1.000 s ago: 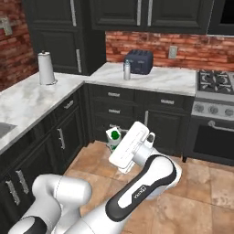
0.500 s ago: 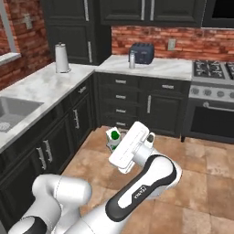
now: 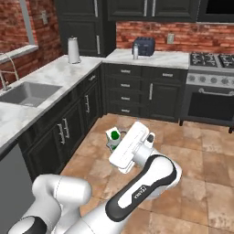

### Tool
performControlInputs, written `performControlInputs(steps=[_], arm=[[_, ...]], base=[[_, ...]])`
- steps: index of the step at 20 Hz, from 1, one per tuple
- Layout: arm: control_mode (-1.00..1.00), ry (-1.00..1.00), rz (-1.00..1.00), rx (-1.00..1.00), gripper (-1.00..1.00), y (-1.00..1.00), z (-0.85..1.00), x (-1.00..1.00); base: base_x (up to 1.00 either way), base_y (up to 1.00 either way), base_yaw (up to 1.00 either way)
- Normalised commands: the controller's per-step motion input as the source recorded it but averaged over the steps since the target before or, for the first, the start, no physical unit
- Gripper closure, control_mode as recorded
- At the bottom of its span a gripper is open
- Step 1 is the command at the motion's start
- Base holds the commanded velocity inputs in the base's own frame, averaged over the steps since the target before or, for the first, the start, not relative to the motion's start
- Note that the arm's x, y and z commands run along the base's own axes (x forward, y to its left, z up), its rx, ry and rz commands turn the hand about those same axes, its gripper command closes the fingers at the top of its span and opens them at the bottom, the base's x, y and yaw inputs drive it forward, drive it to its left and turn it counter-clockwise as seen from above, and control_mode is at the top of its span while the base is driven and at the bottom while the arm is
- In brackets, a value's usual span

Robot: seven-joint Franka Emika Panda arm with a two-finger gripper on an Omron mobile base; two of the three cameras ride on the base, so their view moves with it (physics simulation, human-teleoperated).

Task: Move the drinks to the dining counter.

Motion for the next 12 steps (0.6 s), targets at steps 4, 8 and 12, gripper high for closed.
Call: performControlInputs(steps=[4, 8, 12], arm=[[1.00, 0.00, 0.00, 0.00, 1.00, 0.00, 0.00, 0.00], [1.00, 0.00, 0.00, 0.00, 1.00, 0.00, 0.00, 0.00], [1.00, 0.00, 0.00, 0.00, 1.00, 0.00, 0.00, 0.00]], base=[[-1.00, -0.01, -0.04], [-1.00, 0.00, -0.05], [-1.00, 0.00, -0.07]])
